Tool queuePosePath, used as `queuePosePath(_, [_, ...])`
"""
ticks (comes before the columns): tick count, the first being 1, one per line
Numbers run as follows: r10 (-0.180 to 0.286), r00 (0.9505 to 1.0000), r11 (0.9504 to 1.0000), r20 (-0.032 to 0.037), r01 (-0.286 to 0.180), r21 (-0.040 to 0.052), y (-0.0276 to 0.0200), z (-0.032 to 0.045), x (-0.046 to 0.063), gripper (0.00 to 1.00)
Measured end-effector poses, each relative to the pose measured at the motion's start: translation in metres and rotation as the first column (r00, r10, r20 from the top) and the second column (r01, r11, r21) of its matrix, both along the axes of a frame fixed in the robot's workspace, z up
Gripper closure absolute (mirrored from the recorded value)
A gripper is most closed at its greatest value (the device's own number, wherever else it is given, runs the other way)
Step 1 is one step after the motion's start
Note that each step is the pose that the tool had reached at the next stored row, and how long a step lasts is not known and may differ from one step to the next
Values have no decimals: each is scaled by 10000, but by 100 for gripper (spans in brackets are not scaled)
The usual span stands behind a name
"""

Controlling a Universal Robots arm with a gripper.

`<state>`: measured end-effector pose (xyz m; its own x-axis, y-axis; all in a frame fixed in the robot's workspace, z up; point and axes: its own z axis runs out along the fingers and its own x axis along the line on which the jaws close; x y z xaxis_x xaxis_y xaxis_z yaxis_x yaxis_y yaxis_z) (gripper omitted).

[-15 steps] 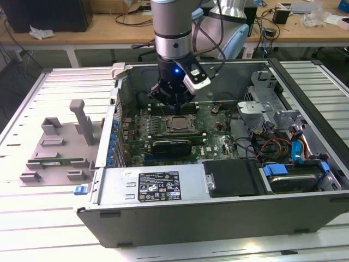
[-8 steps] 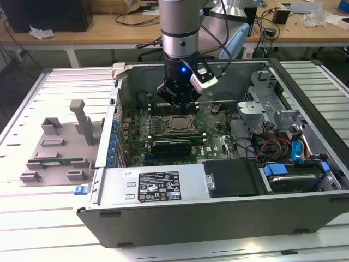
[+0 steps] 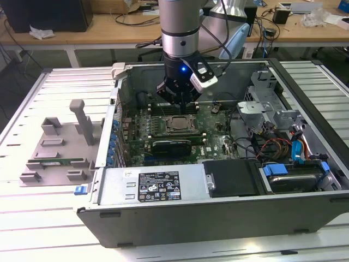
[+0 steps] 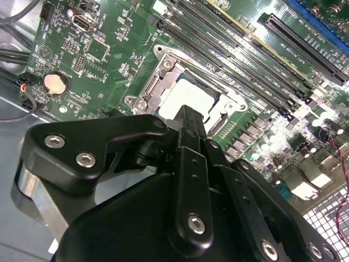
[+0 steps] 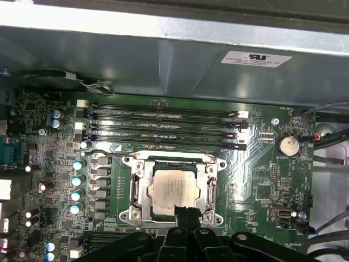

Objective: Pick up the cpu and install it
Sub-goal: 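Install the first cpu locking lever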

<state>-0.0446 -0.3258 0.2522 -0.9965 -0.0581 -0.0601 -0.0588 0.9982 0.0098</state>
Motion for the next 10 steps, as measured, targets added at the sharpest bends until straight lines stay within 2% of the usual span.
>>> queuePosePath(7, [1,10000,10000,0,-1,-1,0,6,-5,89])
queuePosePath(10, [1,10000,10000,1,-1,-1,10,6,-69,89])
